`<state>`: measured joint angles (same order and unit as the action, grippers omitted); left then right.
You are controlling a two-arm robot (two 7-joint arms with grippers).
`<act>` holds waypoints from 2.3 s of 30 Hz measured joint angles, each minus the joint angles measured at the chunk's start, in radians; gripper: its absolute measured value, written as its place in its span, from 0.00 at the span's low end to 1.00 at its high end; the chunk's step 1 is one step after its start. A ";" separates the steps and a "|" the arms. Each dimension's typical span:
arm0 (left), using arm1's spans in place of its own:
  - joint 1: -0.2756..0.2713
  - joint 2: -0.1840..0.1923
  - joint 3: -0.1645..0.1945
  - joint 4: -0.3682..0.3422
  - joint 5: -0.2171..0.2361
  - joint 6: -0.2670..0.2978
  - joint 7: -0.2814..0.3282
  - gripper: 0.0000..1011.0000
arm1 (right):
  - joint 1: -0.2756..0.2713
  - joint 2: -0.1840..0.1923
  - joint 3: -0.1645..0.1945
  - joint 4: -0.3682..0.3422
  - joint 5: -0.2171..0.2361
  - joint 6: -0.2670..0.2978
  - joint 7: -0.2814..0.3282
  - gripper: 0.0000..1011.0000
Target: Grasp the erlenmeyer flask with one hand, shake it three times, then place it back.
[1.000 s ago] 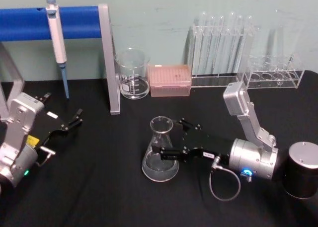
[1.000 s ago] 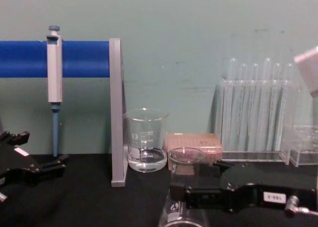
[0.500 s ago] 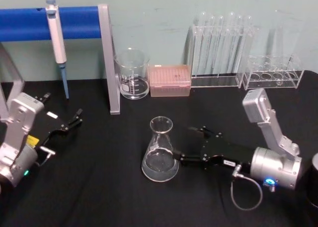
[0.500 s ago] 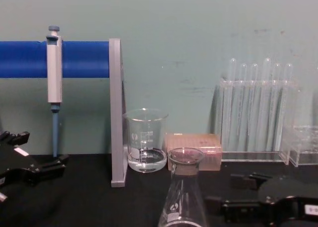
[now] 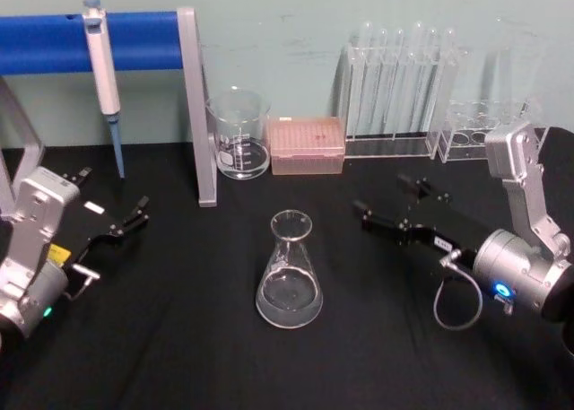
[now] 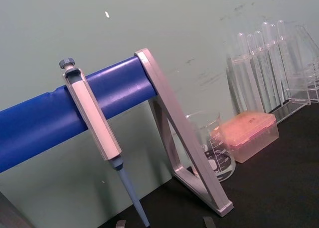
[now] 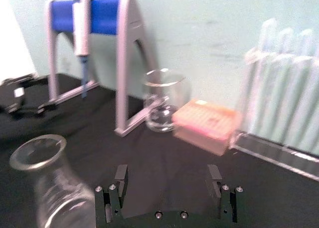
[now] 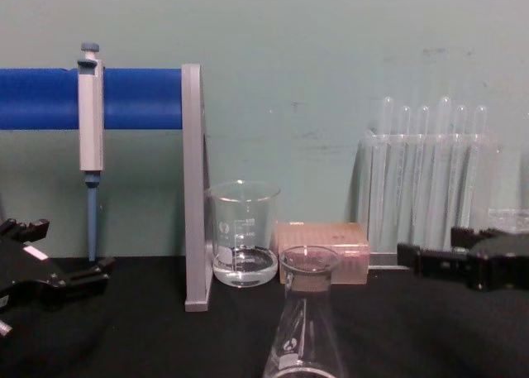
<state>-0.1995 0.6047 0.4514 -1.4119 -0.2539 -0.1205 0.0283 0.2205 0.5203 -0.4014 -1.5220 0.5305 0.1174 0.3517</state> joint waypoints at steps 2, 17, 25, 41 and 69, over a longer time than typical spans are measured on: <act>0.000 0.000 0.000 0.000 0.000 0.000 0.000 0.99 | 0.002 -0.013 0.006 0.002 -0.012 -0.006 -0.023 0.99; 0.000 0.000 0.000 0.000 0.000 0.000 0.000 0.99 | 0.026 -0.128 0.001 0.088 -0.167 -0.061 -0.176 0.99; 0.000 0.000 0.000 0.000 0.000 0.000 0.000 0.99 | 0.026 -0.153 0.002 0.131 -0.194 -0.062 -0.176 0.99; 0.000 0.000 0.000 0.000 0.000 0.000 0.000 0.99 | 0.011 -0.171 0.031 0.132 -0.219 -0.040 -0.167 0.99; 0.000 0.000 0.000 0.000 0.000 0.000 0.000 0.99 | 0.012 -0.170 0.026 0.135 -0.220 -0.043 -0.171 0.99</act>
<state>-0.1995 0.6047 0.4514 -1.4119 -0.2539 -0.1205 0.0283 0.2330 0.3500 -0.3754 -1.3874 0.3101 0.0746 0.1804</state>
